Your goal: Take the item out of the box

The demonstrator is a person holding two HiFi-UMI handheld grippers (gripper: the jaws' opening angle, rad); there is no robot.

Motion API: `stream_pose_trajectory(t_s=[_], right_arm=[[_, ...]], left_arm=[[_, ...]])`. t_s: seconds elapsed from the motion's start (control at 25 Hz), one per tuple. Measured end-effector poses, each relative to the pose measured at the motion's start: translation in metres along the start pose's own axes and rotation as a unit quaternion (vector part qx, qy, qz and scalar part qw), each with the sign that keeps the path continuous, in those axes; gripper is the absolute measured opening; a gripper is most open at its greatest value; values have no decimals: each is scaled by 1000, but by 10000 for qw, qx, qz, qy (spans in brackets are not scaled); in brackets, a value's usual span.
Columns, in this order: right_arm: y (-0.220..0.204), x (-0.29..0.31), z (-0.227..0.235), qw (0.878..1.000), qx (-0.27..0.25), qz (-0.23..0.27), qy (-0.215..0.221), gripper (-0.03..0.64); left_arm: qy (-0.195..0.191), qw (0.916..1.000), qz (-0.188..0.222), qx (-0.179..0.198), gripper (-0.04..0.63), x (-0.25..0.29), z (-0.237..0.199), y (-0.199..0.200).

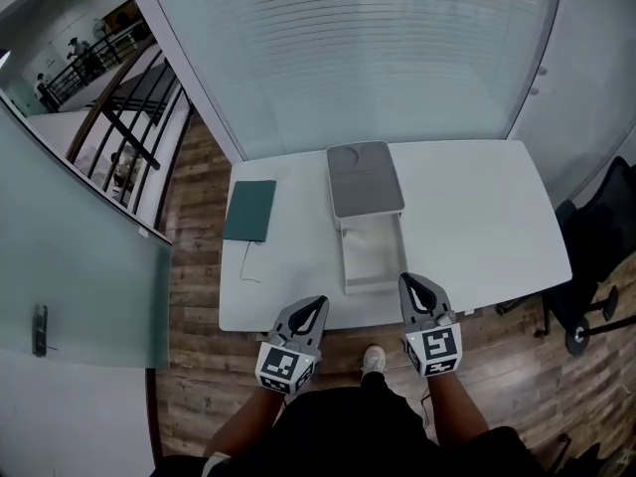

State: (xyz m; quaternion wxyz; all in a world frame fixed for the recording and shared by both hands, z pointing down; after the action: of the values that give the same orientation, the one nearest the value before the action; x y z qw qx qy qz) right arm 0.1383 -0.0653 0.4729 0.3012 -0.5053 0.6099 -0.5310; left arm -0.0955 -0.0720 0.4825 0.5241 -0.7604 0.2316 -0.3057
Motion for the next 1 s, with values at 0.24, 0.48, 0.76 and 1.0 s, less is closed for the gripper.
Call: stream_pose_trajectory(t_s=[0.24,0.48,0.76,1.0], right_arm=[[-3,31,10,9989,-6,63,469,6],[-9,60,19,9951,-47,-67,984,6],[-19,81,22,9865,-234,-274,1598,6],[-32,102,19,9753,-438,-805,2008,8]], left_arm=[[376,9993,-27,-88,12,19,-8,-1],[670,9976,29,-148,12,38,-15,-1],[1022,9946,19,-188,12,53,-19,1],[1236,9917,219,-290,12,54,-19,13]])
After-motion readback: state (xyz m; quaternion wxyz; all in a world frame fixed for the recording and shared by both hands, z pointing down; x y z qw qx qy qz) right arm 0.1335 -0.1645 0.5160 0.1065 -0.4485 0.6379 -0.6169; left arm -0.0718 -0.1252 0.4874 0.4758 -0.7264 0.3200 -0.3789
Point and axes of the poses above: the fingertips, and each gripper's own axes: x forward along the fingers, z to its right, y out of its top, the point moved 7 cm from there along -x, backward along the fingers, and after that the axes turned 13 degrees about -x, right-handed, at the moved point
